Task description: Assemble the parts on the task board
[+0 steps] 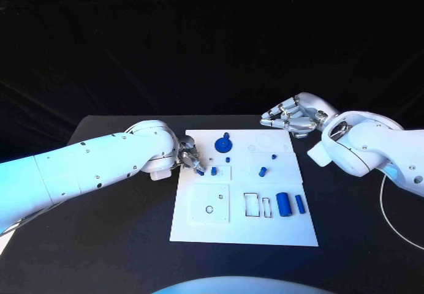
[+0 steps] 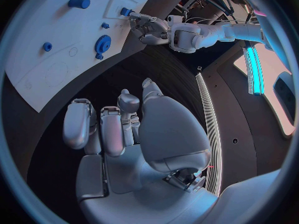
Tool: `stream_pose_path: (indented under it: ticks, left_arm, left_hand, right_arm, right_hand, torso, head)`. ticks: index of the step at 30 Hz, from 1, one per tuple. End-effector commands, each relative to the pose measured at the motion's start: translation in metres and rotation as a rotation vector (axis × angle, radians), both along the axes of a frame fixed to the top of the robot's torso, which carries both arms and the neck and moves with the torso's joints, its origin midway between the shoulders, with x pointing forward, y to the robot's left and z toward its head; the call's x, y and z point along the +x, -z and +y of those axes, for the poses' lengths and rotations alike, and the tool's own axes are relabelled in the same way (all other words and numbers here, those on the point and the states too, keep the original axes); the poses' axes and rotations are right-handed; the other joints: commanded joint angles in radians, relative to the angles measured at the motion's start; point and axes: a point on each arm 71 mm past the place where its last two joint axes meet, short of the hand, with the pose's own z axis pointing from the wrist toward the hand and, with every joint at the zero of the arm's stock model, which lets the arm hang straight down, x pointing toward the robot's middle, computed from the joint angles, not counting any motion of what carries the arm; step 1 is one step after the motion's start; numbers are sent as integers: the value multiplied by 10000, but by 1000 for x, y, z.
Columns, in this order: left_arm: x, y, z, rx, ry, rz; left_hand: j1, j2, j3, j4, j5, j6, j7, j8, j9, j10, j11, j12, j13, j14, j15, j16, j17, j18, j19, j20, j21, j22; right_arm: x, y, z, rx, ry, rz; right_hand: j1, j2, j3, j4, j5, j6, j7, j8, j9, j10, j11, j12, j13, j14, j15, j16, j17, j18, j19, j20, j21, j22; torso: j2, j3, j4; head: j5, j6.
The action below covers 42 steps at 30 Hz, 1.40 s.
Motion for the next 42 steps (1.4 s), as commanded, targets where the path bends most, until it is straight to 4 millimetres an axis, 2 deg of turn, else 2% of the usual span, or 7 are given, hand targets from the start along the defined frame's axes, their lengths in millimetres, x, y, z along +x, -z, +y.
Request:
stream_pose_path:
  ticks: [1, 24, 28, 31, 33, 38, 42]
  left_arm:
    - [-5, 10, -6, 205, 200, 637]
    - [-3, 13, -6, 675, 254, 721]
    - [-2, 13, -3, 629, 118, 613]
    - [-1, 11, 0, 516, -63, 438]
    - [0, 10, 2, 405, -217, 265]
    - [1, 2, 7, -155, -661, -216]
    - [0, -5, 8, -1017, -910, -471]
  left_hand:
    - [-175, 35, -25, 67, -20, 225, -158, 24, -43, 54, -10, 101, 54, 1033, -67, 30, 2629, -120, 519, -64, 70, 1772]
    - [-1036, -104, -747, 514, -25, 523, -246, 66, -127, 265, -83, 430, 423, 1033, -128, 30, 2629, -171, 622, -129, 227, 1944]
    - [-1419, -236, -1245, 772, -49, 603, -240, 73, -155, 286, -78, 457, 458, 1033, -128, 30, 2629, -172, 624, -130, 225, 1951]
    - [-1822, -440, -1888, 1056, -95, 663, -228, 91, -165, 304, -70, 480, 485, 1033, -122, 30, 2629, -177, 635, -129, 240, 1971]
    - [-1969, -479, -2404, 1249, -95, 683, -259, 95, -177, 316, -86, 499, 510, 1033, -138, 30, 2629, -182, 646, -146, 256, 1992]
    - [-1913, -282, -3517, 1728, -132, 679, -273, 106, -208, 316, -120, 500, 534, 1033, -189, 30, 2629, -184, 654, -184, 258, 2009]
    - [-1799, -83, -3959, 2004, -142, 604, -265, 93, -229, 215, -103, 345, 371, 1033, -177, 30, 2629, -158, 608, -187, 163, 1937]
  right_arm:
    - [-1, 0, 2, -10, -181, 10]
    - [-2, 0, 2, 1, -264, 42]
    - [-1, 0, 2, 11, -258, 38]
    - [-1, 0, 2, 17, -255, 39]
    - [-1, 0, 2, 20, -255, 39]
    - [-1, 0, 2, 22, -251, 40]
    - [-1, 0, 1, 18, -241, 43]
  right_hand:
    - [16, 49, -24, -40, 47, 91, 5, -28, -3, -80, -14, 56, -1, 514, -62, -60, -9, 114, -63, -25, -68, -9]
    - [-41, 47, -120, 0, 40, 89, 9, -34, -4, -95, -9, 43, -28, 512, -60, -79, -26, 118, -74, -26, -87, -35]
    - [-58, 48, -136, 11, 39, 87, 10, -35, -5, -99, -8, 37, -35, 511, -59, -82, -30, 119, -77, -26, -90, -40]
    - [-58, 48, -136, 11, 39, 87, 10, -35, -5, -99, -8, 37, -35, 511, -59, -82, -30, 119, -77, -26, -90, -40]
    - [-58, 48, -136, 11, 39, 87, 10, -35, -5, -99, -8, 37, -35, 511, -59, -82, -30, 119, -77, -26, -90, -40]
    - [-77, 50, -158, 25, 39, 84, 11, -37, -5, -101, -7, 38, -36, 509, -58, -90, -37, 121, -83, -25, -97, -51]
    - [-80, 50, -161, 27, 39, 84, 11, -38, -5, -101, -7, 38, -37, 510, -58, -88, -35, 120, -81, -25, -96, -48]
  torso:
    - [2, 1, -11]
    - [3, -2, -3]
    - [1, -7, -8]
    - [7, -10, -6]
    - [6, -11, -8]
    - [0, -3, -6]
    - [0, -1, 1]
  head:
    - [1, 0]
    - [-47, -12]
    - [-51, -9]
    - [-65, 16]
    - [-77, 18]
    - [-96, 28]
    - [-111, 41]
